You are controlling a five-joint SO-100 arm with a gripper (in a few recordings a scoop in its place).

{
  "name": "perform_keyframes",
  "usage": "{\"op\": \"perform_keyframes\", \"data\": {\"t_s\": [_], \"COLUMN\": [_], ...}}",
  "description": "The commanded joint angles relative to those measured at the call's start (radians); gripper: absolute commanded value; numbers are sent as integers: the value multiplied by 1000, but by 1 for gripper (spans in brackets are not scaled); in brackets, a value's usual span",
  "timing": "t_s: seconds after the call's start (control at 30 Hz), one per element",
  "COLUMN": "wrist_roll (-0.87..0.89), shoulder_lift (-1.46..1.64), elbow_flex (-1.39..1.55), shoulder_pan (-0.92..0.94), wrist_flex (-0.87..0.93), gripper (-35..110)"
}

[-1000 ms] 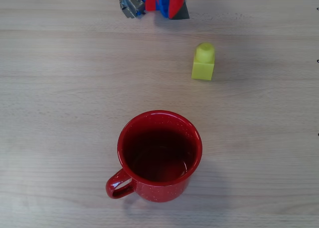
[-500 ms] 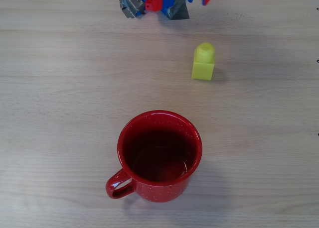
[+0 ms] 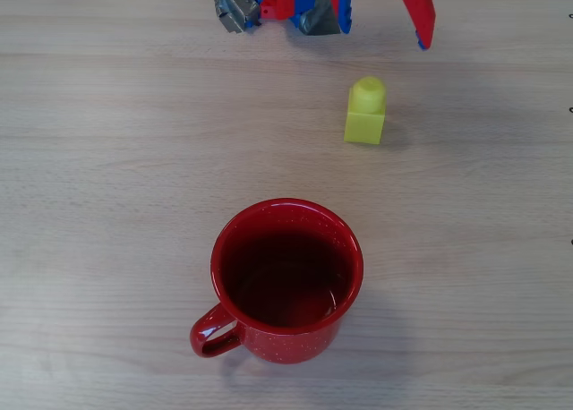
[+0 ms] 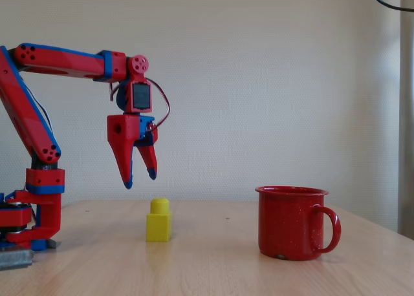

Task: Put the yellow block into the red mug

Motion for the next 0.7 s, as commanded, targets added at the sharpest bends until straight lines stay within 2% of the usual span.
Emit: {"op": "perform_keyframes", "data": {"t_s": [0.0, 0.67], "wrist_roll": [6, 3], "shoulder_lift": [-15, -242], "elbow_flex": [-2, 35], "shoulder_pan": [11, 71], "wrist_flex": [-31, -252], "gripper": [37, 38]}}
